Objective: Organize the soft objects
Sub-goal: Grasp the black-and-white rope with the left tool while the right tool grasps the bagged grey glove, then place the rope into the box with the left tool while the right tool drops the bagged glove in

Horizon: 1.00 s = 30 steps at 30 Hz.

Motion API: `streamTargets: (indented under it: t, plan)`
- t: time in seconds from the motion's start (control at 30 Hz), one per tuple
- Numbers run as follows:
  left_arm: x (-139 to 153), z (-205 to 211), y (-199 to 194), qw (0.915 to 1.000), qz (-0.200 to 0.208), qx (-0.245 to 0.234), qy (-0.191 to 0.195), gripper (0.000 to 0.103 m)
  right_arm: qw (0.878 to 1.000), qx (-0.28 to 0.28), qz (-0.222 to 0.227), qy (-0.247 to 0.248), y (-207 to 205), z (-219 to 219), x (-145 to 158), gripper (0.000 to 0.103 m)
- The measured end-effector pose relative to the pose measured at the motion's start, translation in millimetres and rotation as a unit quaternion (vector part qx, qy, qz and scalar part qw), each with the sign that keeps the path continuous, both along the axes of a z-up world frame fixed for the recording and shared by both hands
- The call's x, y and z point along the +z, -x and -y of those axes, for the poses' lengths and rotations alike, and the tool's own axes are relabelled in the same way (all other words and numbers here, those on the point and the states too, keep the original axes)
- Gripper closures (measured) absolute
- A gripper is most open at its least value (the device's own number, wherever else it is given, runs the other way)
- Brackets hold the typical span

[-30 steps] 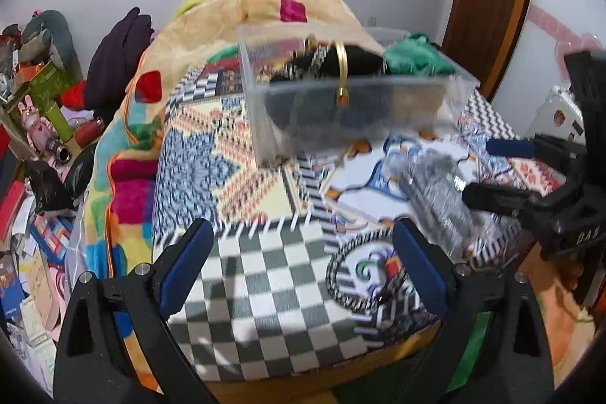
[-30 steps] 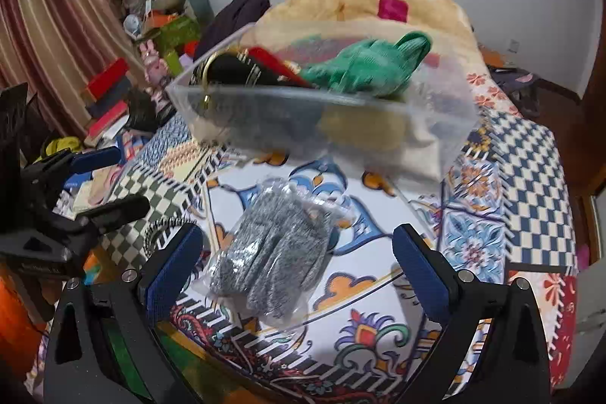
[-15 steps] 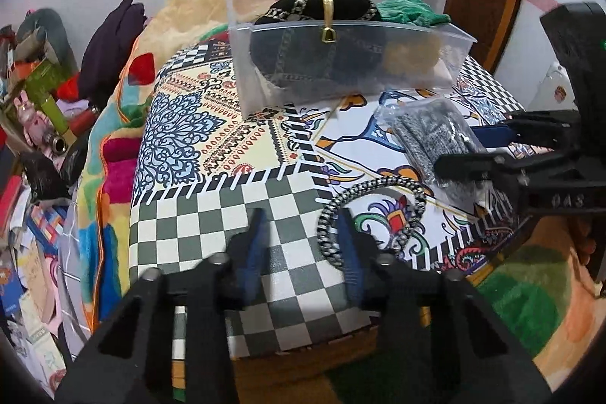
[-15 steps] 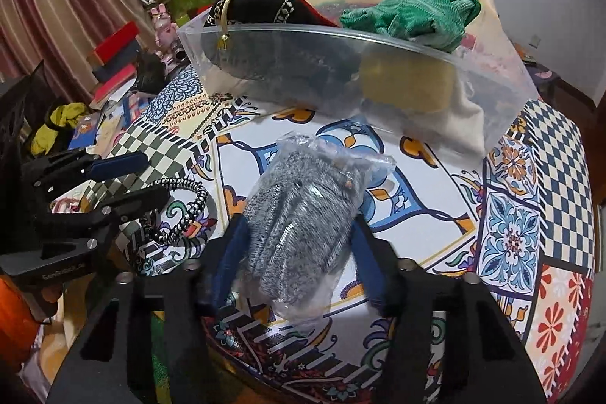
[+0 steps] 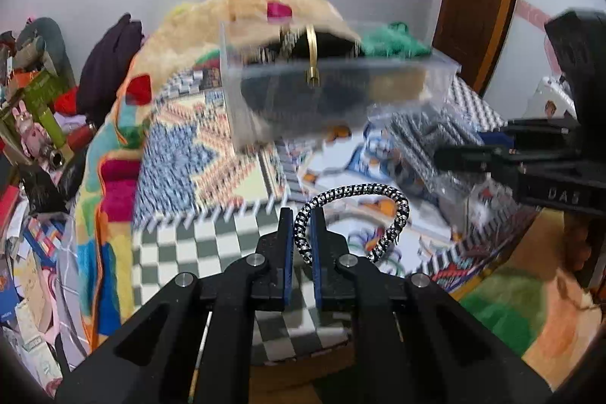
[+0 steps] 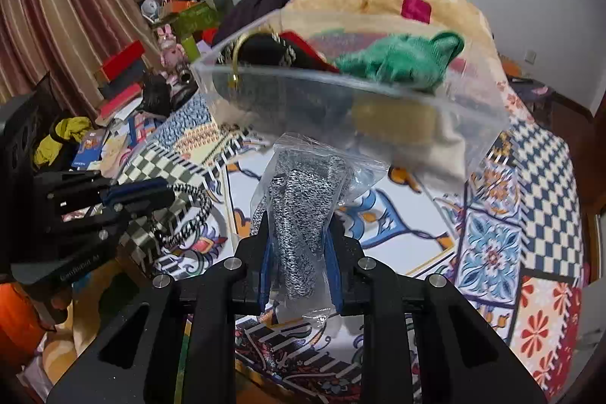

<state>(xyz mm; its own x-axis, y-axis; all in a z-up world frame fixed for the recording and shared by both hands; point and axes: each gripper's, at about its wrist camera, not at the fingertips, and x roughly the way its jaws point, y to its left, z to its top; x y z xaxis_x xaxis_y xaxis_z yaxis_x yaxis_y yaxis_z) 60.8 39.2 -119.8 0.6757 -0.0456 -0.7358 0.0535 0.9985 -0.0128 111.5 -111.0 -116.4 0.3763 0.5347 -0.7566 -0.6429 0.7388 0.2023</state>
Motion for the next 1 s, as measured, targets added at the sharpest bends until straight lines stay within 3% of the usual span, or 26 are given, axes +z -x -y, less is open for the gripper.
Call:
streamTargets:
  t: [0.57,0.77,1.0]
  plan:
    - [98.8,0.8,-34.8,0.9915,0.129,0.006,-0.013,0.095,0.992,-0.035,0.117,-0.028,-14.7,18.7,75.7,0.081]
    - [107.0,4.6,-63.6,0.9898,0.14,0.004,-0.022,0.095,0.99,-0.04,0.129,-0.038,-31.4,14.4,82.1,0.081]
    - [88.8,1.5,-102.1,0.9933,0.115,0.0,-0.015,0.095,0.991,-0.036,0.127,-0.031,-61.4,0.2,73.5,0.081]
